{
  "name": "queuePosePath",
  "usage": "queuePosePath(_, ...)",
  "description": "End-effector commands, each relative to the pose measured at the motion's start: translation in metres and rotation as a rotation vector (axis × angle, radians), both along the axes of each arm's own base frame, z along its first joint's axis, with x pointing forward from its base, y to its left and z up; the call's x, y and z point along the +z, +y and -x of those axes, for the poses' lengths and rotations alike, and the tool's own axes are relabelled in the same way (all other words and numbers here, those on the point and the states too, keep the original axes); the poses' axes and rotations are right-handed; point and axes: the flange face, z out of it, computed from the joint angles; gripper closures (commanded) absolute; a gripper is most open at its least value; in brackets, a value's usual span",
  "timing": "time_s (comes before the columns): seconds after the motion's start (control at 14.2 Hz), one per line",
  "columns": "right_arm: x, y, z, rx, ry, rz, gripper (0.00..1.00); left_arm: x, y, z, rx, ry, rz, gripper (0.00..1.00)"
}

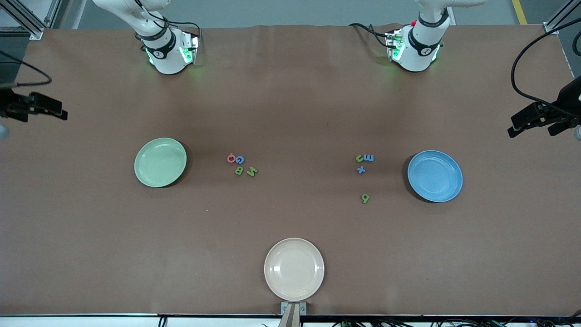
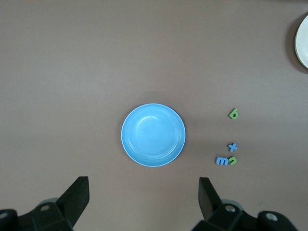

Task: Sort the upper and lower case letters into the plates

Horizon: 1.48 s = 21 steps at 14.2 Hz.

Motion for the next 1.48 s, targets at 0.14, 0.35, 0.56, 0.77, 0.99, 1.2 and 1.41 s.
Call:
queuePosePath(0.14, 0.012, 0.005, 0.039, 0.019, -0.019, -0.006, 0.0, 0.005, 0.001, 0.002, 0.001, 0.018, 0.002, 0.0)
queuePosePath(0.35, 0.02, -0.005, 0.045, -0.001, -0.031, -0.011, 0.0, 0.001, 0.002, 0.003, 0.002, 0.028, 0.008, 0.0)
queuePosePath(0.56, 0.026, -0.003, 0.048, 0.002, -0.026, -0.017, 0.0, -0.046, -0.013, -0.008, -0.018, 0.157, 0.018, 0.0)
queuePosePath(0.77, 0.045, 0.0, 0.05, 0.011, -0.053, -0.015, 0.0, -0.119, -0.048, -0.024, -0.023, 0.225, 0.035, 0.0)
queuePosePath(0.99, 0.046, 0.001, 0.048, 0.011, -0.066, -0.017, 0.0, -0.201, -0.102, -0.038, 0.115, 0.224, 0.018, 0.0)
queuePosePath(1.2, 0.051, 0.0, 0.045, 0.008, -0.096, -0.014, 0.0, -0.278, -0.152, -0.05, 0.204, 0.21, -0.037, 0.0)
queuePosePath(1.41, 0.06, -0.004, 0.036, 0.0, -0.122, -0.01, 0.0, -0.331, -0.185, -0.056, 0.354, 0.164, -0.072, 0.0)
